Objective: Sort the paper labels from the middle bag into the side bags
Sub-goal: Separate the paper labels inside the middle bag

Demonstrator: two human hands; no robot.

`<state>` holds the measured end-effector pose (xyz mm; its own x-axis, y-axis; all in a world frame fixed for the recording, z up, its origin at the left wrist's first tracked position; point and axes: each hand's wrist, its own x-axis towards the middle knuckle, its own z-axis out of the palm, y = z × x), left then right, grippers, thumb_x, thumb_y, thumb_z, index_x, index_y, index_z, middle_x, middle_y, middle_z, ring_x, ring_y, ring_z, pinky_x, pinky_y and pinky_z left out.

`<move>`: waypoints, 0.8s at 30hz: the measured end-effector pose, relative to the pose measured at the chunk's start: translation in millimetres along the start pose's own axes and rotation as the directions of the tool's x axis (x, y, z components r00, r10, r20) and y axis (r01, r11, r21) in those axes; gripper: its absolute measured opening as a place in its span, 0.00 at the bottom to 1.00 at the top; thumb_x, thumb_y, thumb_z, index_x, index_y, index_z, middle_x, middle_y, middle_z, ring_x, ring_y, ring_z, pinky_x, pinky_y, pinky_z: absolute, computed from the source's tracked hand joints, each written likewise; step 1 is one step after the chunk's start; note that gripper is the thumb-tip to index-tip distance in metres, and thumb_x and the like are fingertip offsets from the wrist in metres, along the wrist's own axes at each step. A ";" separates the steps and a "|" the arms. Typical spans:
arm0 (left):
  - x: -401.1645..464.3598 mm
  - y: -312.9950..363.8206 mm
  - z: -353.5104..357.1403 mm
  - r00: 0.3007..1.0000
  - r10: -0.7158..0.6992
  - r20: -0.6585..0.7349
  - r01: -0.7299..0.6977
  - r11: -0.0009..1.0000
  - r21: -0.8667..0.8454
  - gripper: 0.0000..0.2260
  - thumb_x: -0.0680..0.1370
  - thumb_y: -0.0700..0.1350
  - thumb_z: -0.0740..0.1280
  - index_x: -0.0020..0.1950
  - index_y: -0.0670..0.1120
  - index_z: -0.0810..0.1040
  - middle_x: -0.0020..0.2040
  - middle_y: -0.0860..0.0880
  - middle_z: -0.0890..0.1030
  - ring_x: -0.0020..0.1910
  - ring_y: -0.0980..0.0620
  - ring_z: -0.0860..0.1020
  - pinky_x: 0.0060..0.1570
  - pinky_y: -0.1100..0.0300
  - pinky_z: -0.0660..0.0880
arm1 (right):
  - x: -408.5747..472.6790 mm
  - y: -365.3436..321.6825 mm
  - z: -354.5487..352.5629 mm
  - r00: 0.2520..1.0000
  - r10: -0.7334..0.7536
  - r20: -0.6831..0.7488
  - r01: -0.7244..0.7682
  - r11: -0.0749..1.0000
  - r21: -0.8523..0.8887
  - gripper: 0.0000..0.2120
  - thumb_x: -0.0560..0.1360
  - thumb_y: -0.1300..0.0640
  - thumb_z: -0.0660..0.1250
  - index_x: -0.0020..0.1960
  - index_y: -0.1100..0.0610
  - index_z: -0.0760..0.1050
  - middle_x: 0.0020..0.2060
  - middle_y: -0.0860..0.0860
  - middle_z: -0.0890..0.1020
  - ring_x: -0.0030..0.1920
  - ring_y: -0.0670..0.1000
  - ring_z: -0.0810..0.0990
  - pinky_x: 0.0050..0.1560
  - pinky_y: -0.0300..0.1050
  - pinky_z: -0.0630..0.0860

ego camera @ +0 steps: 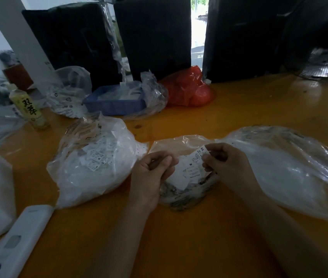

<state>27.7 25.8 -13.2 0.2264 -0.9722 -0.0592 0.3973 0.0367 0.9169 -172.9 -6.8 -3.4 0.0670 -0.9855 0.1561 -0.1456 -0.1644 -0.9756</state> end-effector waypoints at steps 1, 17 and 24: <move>-0.3 0.2 0.5 1.000 -0.001 0.007 0.001 1.000 -0.017 0.10 0.75 0.36 0.74 0.56 0.41 0.84 0.52 0.40 0.88 0.53 0.46 0.88 0.44 0.64 0.82 | 0.0 0.7 -0.4 1.000 -0.005 0.008 0.005 1.000 -0.010 0.08 0.78 0.59 0.71 0.55 0.50 0.78 0.42 0.48 0.85 0.39 0.45 0.85 0.39 0.33 0.79; 0.9 -4.8 1.3 0.999 -0.005 0.042 0.006 1.000 -0.020 0.16 0.72 0.46 0.76 0.55 0.38 0.86 0.52 0.38 0.88 0.52 0.44 0.87 0.50 0.60 0.83 | -4.7 -5.6 -0.4 0.996 -0.086 -0.040 0.086 0.996 0.006 0.02 0.79 0.53 0.70 0.47 0.51 0.78 0.39 0.50 0.83 0.40 0.51 0.83 0.45 0.47 0.82; -1.4 -5.2 2.8 0.995 0.004 0.097 -0.011 0.998 0.066 0.13 0.75 0.46 0.75 0.55 0.39 0.87 0.52 0.39 0.88 0.54 0.42 0.87 0.52 0.60 0.83 | -7.2 -6.7 2.7 0.984 -0.172 0.041 0.176 0.974 -0.145 0.09 0.81 0.53 0.66 0.60 0.48 0.79 0.36 0.47 0.85 0.37 0.49 0.84 0.38 0.51 0.81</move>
<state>22.9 26.2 -16.8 0.1405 -0.9899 -0.0165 0.3350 0.0319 0.9417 -169.7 1.4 1.6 0.1315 -0.9400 0.3147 -0.2736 -0.3395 -0.8999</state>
